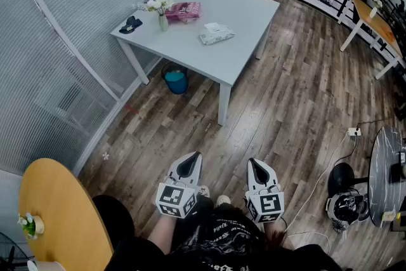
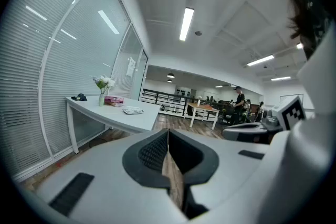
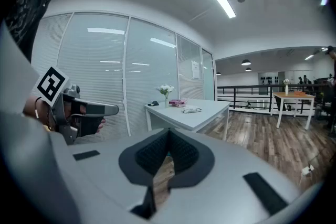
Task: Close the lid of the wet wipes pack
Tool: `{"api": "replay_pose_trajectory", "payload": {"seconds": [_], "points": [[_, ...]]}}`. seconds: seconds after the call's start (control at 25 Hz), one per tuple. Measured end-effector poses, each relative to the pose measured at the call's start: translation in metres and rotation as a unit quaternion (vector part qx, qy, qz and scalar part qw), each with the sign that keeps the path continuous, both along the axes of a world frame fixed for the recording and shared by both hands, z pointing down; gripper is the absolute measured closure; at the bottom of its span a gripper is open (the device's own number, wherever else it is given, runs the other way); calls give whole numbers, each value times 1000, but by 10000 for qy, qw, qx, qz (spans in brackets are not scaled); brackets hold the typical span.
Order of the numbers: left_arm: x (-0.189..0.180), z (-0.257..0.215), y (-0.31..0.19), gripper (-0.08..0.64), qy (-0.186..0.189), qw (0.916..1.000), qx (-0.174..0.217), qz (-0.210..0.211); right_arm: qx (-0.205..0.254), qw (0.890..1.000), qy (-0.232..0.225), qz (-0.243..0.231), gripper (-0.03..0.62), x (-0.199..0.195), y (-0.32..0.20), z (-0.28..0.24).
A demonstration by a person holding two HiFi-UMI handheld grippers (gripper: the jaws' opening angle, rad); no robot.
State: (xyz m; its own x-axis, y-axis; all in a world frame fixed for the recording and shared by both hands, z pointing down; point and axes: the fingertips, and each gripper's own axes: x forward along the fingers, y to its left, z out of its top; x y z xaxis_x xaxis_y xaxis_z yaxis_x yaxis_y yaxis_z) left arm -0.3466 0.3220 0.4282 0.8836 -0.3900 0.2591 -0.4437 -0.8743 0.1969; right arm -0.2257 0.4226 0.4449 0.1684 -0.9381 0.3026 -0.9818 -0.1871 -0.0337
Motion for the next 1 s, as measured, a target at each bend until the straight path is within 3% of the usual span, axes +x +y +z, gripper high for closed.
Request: {"api": "replay_pose_trajectory", "payload": {"seconds": [0.36, 0.84, 1.0], "points": [[4, 0, -1, 552, 36, 10000, 69, 4, 124, 9997, 59, 190, 594, 9, -2, -4], [-5, 1, -50, 552, 202, 9997, 129, -111, 95, 9962, 522, 690, 594, 23, -23, -13], [-6, 0, -59, 552, 198, 9996, 181, 25, 201, 9957, 391, 813, 594, 22, -29, -12]]}}
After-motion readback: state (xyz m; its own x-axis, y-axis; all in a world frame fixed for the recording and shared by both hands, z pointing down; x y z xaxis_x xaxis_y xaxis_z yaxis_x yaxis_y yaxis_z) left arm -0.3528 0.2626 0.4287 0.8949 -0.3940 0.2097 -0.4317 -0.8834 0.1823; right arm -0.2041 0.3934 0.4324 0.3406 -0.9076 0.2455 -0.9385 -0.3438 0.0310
